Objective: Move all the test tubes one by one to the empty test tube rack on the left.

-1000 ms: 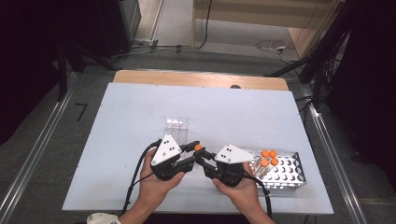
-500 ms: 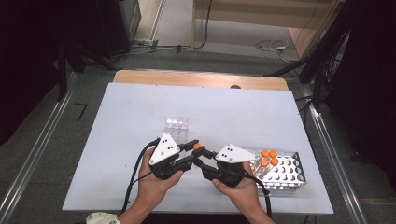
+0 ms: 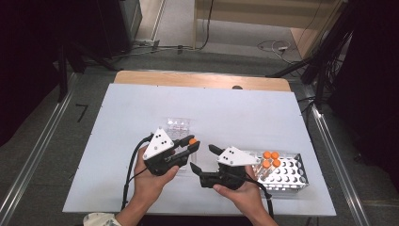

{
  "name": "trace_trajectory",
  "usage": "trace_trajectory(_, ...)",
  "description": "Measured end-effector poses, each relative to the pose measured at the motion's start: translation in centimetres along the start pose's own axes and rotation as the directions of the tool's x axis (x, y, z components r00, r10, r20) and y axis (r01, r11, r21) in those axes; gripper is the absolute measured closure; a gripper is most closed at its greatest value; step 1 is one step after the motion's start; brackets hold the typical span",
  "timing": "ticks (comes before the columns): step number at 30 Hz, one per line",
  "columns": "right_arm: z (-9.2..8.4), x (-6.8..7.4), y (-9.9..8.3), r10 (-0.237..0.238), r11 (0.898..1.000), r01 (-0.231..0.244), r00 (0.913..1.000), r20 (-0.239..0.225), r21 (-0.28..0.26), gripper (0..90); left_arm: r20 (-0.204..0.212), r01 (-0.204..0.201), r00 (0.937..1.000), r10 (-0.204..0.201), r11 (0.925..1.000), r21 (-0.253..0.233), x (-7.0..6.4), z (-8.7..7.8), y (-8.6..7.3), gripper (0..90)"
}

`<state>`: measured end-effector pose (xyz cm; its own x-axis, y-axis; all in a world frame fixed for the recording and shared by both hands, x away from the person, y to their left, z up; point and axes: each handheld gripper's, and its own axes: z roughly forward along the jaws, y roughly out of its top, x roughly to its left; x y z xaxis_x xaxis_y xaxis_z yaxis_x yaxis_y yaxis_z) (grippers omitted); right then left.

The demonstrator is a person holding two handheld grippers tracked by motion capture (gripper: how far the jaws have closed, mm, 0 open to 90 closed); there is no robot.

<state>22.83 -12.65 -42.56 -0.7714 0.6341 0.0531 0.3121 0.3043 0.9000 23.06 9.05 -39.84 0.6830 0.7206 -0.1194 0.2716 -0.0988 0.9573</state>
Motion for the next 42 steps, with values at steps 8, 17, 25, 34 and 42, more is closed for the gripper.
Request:
trace_trajectory(8, -0.3, 0.0, -0.3, 0.001, 1.000, -0.001, 1.0000, 0.005, 0.003, 17.4, -0.056, 0.032, 0.9979, -0.032, 0.9994, -0.009, 2.0, 0.2, 0.5, 70.6)
trace_trajectory(17, -1.6, -0.3, -0.5, 0.003, 1.000, -0.002, 0.9995, 0.030, -0.018, 14.6, -0.137, 0.047, 0.9892, -0.052, 0.9981, -0.038, 4.3, 1.1, 1.4, 70.5)
trace_trajectory(25, -3.2, -0.4, -0.6, -0.007, 0.999, 0.009, 0.9993, 0.037, -0.043, 13.5, -0.183, 0.038, 0.9818, -0.050, 0.9970, -0.068, 5.6, 2.0, 2.3, 70.6)
trace_trajectory(34, -4.6, -0.4, -0.6, -0.012, 0.998, 0.015, 0.9992, 0.038, -0.064, 13.5, -0.231, 0.024, 0.9723, -0.035, 0.9985, -0.049, 7.3, 4.1, 3.2, 70.5)
trace_trajectory(42, -5.1, -0.6, -0.8, -0.004, 0.997, 0.007, 0.9991, 0.043, -0.072, 13.5, -0.234, 0.043, 0.9708, -0.053, 0.9981, -0.044, 8.1, 5.8, 3.1, 70.5)
